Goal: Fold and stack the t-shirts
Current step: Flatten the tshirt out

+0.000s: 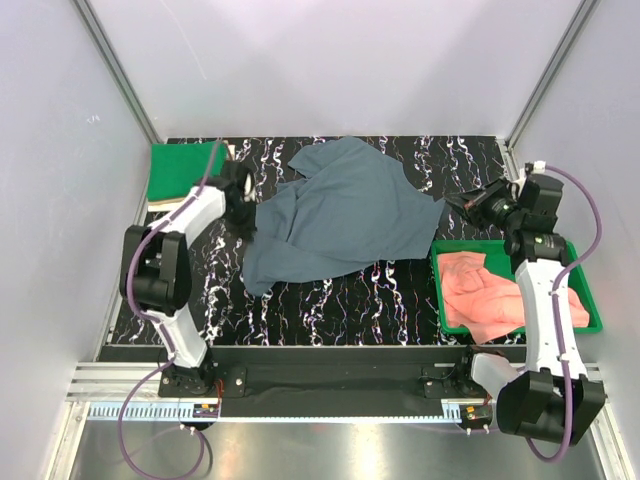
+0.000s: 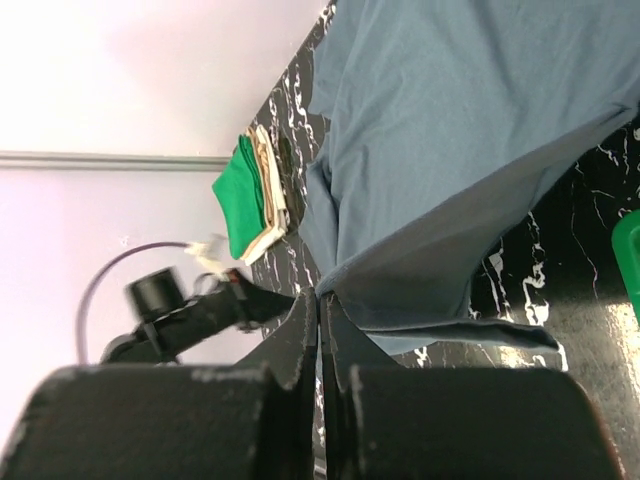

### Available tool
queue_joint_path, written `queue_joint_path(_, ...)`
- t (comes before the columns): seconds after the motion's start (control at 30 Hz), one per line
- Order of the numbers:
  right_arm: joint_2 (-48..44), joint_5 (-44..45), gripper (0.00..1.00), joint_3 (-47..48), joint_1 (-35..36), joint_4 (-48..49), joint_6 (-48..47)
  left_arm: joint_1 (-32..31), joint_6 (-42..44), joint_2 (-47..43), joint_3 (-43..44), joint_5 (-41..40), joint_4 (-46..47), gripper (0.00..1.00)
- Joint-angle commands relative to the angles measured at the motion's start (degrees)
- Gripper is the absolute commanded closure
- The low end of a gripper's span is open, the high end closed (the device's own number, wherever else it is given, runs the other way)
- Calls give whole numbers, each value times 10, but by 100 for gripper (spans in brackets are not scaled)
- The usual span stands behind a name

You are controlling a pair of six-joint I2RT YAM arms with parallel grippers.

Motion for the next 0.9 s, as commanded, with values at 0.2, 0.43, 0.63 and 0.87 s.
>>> queue_joint_path(0.2,118,146,100,329,3,-192,-100,5,-88,-206,231,-221,-31,100)
queue_joint_path(0.43,251,169,100,841,3,-404,-104,4,-122,-283,406,-254,-22,100)
queue_joint_path(0.63,175,141,100,941,3,-444,-90,5,-138,-436,406,-269,3,100)
queue_joint_path(0.87,-48,157,100,818,3,-400,-10,5,-151,-591,366,-224,19,100)
